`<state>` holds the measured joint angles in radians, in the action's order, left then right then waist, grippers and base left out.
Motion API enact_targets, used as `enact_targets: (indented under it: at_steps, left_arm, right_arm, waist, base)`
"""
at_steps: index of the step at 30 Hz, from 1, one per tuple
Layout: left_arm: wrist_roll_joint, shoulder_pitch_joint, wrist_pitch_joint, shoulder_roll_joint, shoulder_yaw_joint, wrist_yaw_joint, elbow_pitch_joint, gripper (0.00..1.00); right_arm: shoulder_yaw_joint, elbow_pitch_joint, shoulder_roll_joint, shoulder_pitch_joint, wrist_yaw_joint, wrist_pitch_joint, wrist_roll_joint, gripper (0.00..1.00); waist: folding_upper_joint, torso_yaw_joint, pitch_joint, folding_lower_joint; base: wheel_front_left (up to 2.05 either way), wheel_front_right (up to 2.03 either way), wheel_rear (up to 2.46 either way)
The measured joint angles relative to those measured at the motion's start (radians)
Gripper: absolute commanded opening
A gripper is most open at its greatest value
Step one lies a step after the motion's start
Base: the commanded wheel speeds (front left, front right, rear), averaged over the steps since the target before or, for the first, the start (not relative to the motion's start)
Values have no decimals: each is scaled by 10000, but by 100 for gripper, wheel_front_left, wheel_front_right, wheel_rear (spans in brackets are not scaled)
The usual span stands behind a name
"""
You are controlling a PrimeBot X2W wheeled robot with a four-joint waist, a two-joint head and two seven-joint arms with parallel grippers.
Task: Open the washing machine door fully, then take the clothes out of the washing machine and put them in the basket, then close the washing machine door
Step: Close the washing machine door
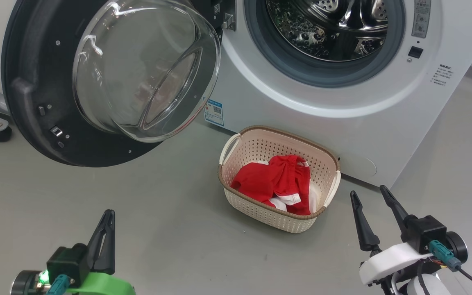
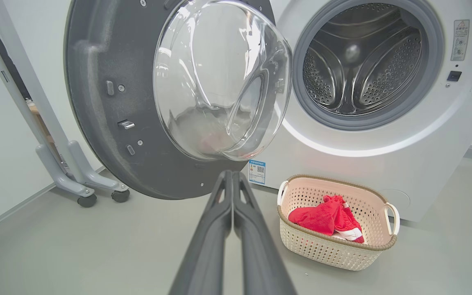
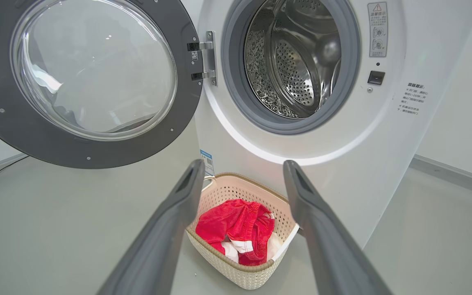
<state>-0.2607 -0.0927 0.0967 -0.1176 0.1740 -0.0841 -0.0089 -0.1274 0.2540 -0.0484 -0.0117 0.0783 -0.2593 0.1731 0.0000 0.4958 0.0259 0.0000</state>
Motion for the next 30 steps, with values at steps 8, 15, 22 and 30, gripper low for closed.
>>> enact_targets:
  at_steps: [8,15,22,30]
  left_arm:
    - [-313,-4,15,56,-56,13,-96,0]
    - [-3206,-3,449,750,-849,562,-813,0]
    - [-7553,98,543,851,-1889,1469,-1526,0]
    - [-11122,1206,621,849,-3258,1703,-2121,0]
  right_arm:
    - [2,0,4,0,-2,0,0,100]
    - [15,-4,12,-3,-4,0,0,100]
    - [31,-21,13,-5,-6,0,-25,100]
    - [25,-79,-40,-35,-8,0,-125,100]
  waist:
    - [0,16,22,0]
    - [0,26,93,0]
    - [0,5,214,0]
    - [0,-39,456,0]
  base:
    - [0,0,0]
    - [12,-11,-1]
    - [20,-19,-1]
    - [0,0,0]
